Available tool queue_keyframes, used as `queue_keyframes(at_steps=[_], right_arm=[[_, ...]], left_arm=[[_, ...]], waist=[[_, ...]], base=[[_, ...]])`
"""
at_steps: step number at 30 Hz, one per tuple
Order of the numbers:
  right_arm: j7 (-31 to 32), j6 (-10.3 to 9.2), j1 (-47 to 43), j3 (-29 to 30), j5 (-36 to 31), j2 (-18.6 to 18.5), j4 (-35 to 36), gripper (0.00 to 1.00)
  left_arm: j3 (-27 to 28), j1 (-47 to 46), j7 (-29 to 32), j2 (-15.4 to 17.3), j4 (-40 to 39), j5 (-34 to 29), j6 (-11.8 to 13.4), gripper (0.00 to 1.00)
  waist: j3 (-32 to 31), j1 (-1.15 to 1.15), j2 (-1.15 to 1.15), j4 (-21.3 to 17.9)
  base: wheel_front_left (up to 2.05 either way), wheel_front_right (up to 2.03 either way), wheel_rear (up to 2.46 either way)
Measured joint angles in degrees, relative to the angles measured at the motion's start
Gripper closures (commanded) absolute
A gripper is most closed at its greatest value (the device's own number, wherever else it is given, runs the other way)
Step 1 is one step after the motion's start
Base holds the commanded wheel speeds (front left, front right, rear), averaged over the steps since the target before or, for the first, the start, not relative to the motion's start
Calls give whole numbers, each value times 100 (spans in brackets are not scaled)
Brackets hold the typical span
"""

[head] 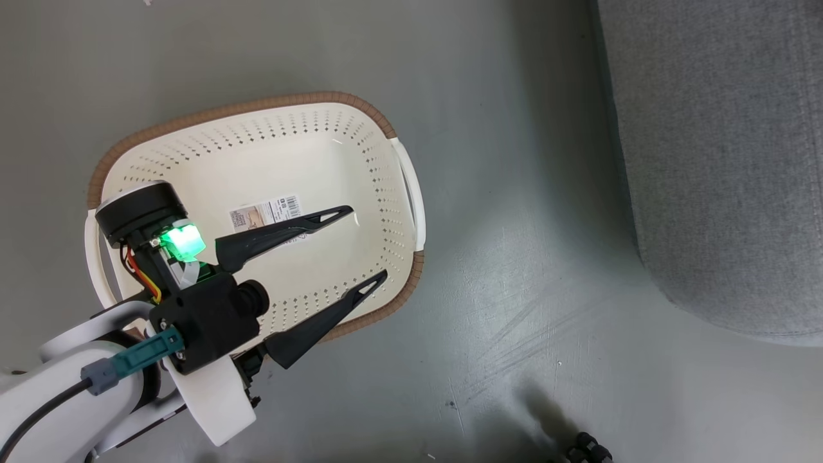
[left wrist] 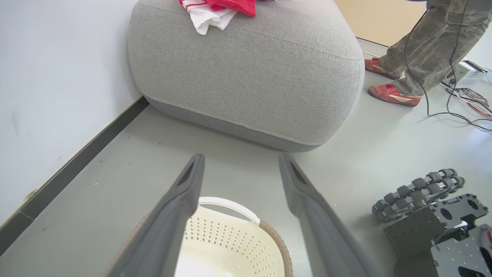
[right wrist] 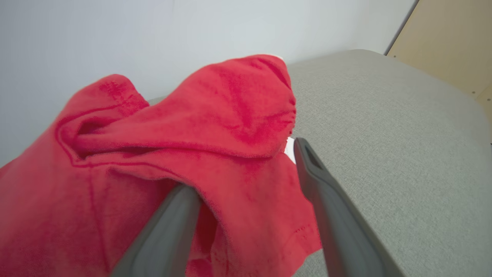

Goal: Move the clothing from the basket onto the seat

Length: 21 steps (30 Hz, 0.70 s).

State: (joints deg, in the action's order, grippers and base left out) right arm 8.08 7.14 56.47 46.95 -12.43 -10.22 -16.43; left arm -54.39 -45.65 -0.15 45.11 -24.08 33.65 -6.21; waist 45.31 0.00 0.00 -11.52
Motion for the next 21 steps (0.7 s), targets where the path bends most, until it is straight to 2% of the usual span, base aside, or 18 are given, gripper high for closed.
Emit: queue_keyframes(at_steps=[9,15,21], right_arm=[[-54,0,-757,-144,1,388,620,0],[-88,0,-1384,-546,36,772,1107,0],[-102,0,-1890,-1133,33,821,1516,0]], left_arm=[[-12,5,-199,-5,165,0,-1,0],[4,57,-399,-42,353,2,3,0],[104,232,-619,-145,526,97,137,0]], waist=[[-275,0,0,-80],[-556,0,0,-100],[-838,0,0,-65]], base=[[0,0,0],[0,0,0],[0,0,0]])
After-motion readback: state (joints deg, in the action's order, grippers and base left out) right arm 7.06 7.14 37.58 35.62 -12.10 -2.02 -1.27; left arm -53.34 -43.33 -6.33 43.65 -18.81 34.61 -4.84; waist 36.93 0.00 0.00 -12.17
